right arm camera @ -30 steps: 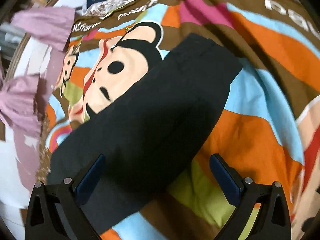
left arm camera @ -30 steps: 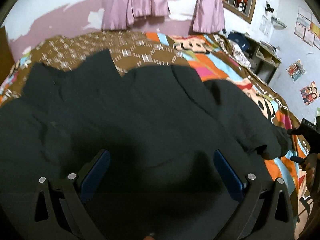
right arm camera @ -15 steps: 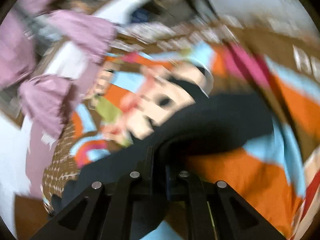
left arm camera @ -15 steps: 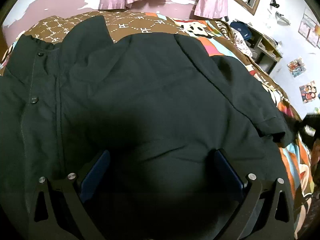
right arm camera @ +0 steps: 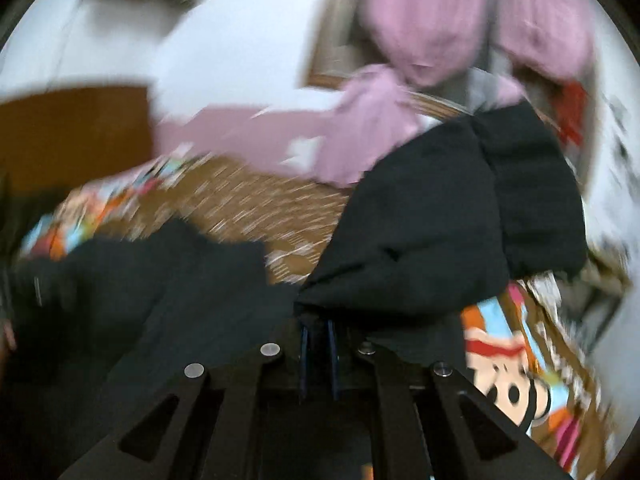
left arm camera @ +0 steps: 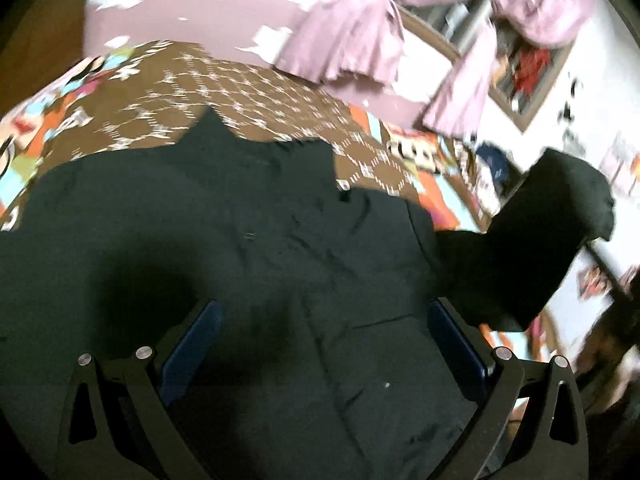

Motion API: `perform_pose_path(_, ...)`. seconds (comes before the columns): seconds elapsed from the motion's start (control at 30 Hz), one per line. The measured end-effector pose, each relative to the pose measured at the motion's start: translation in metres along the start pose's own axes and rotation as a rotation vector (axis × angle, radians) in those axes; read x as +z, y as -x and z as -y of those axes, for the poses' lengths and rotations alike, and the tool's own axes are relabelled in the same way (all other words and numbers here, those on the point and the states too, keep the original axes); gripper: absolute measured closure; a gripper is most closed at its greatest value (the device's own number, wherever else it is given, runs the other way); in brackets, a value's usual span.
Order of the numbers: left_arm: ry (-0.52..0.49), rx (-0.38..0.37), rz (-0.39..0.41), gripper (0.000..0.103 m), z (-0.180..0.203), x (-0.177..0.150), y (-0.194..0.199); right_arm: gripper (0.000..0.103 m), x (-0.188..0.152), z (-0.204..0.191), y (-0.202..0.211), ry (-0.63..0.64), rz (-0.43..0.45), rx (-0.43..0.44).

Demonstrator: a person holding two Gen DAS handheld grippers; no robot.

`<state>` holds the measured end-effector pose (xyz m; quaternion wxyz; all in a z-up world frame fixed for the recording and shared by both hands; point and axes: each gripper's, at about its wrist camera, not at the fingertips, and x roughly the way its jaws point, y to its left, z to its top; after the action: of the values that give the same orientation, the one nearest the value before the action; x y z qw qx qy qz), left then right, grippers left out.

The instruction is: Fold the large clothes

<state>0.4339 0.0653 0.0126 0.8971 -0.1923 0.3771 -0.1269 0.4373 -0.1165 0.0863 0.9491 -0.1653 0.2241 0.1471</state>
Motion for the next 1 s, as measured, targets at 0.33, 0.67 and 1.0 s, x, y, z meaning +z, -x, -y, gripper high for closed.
perform_pose_path(0.33, 0.28, -0.304, -0.016, 0.002, -0.081, -0.023, 0.064, 0.073, -0.085, -0.119, -0.052, 0.309, -0.341, 0.217)
perform_pose_path(0.67, 0.224, -0.203, -0.118, 0.002, -0.084, -0.008, 0.032, 0.035, -0.106, -0.102, -0.035, 0.251, -0.29, 0.262)
perform_pose_path(1.0, 0.006, 0.012, -0.194, 0.06, -0.058, -0.027, 0.009, 0.022, -0.13, -0.102, -0.008, 0.302, -0.236, 0.23)
